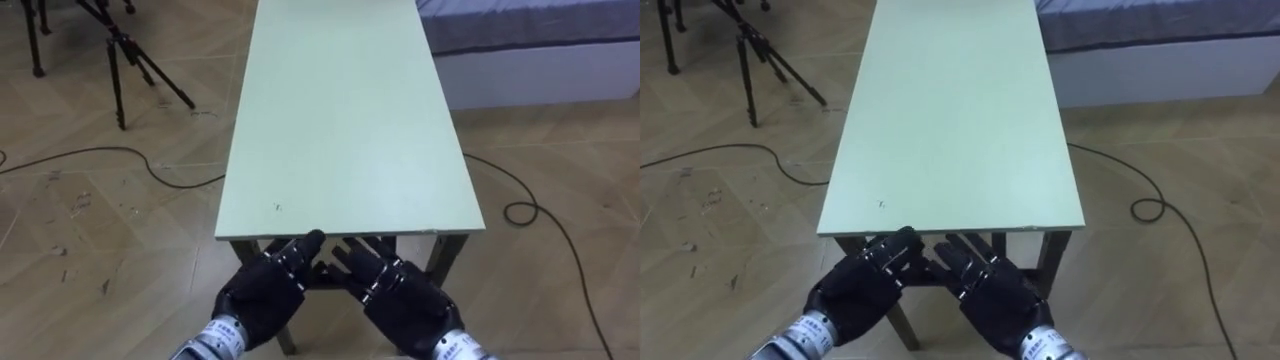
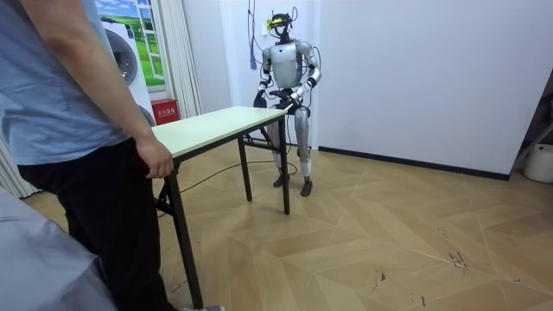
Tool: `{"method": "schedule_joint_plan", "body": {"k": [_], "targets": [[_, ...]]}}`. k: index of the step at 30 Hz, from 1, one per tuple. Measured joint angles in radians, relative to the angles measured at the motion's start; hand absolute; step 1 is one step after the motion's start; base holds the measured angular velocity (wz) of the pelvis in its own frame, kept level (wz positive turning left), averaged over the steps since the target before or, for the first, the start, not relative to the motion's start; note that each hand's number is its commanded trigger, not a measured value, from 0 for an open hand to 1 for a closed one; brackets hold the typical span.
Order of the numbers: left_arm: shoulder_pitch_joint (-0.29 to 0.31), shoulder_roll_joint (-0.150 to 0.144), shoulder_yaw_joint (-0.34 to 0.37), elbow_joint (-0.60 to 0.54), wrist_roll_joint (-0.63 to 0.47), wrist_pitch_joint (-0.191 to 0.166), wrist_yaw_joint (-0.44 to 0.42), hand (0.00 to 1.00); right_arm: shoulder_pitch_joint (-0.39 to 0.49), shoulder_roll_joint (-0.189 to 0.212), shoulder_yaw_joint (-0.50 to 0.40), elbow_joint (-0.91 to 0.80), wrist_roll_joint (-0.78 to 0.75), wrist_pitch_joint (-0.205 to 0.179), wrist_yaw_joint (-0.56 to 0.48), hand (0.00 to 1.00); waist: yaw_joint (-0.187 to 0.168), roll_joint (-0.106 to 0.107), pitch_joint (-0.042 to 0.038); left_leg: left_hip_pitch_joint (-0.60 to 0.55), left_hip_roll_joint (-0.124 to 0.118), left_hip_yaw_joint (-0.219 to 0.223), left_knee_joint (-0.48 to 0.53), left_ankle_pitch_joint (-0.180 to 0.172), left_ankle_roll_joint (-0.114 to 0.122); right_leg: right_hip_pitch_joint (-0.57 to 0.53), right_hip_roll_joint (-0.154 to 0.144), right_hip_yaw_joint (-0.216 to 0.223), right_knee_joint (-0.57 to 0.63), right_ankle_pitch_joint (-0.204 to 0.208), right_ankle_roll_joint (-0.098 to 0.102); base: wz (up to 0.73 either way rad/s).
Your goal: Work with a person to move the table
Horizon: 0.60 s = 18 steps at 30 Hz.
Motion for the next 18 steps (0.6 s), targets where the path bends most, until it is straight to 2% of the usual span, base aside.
{"method": "schedule_joint_plan", "body": {"k": [4,5,8,14,18], "targets": [[-0.019,-0.013,0.043,0.044,-0.016,0.017,0.033,0.0,-0.003,0.003,-0.035,0.005,0.036,0.012,-0.055,0.0,0.008,-0.012,-0.0077,0.002,-0.001,0.0,-0.001,0.0,0.0,0.002,0.0,0.003,-0.002,0.0,0.0,-0.03],[-0.027,-0.024,0.048,0.055,-0.019,0.024,0.041,0.0,-0.002,0.007,-0.055,0.006,0.036,0.021,-0.069,0.0,0.009,-0.014,-0.0088,0.002,-0.001,0.0,-0.001,0.0,0.0,0.003,0.0,0.003,-0.002,0.001,0.0,0.0],[-0.045,-0.041,0.067,0.076,-0.029,0.041,0.052,0.0,-0.002,0.016,-0.079,0.007,0.036,0.025,-0.088,0.0,0.003,-0.015,-0.0094,0.004,-0.001,0.001,-0.002,0.0,0.0,0.005,0.0,0.003,-0.001,0.003,0.0,0.0],[-0.052,-0.044,0.104,0.107,-0.066,0.084,0.054,0.0,-0.003,0.03,-0.146,0.023,0.042,0.041,-0.104,0.0,-0.013,-0.012,-0.0111,0.011,-0.001,0.005,-0.011,0.0,0.0,0.006,0.0,0.008,-0.001,0.003,0.0,-0.02],[-0.051,-0.058,0.141,0.114,-0.067,0.123,0.054,0.0,-0.003,0.059,-0.219,0.039,0.08,0.044,-0.129,0.0,-0.013,-0.01,-0.0123,0.014,-0.001,0.011,-0.011,0.0,0.0,0.007,0.001,0.013,-0.003,0.003,0.0,-0.04]]}}
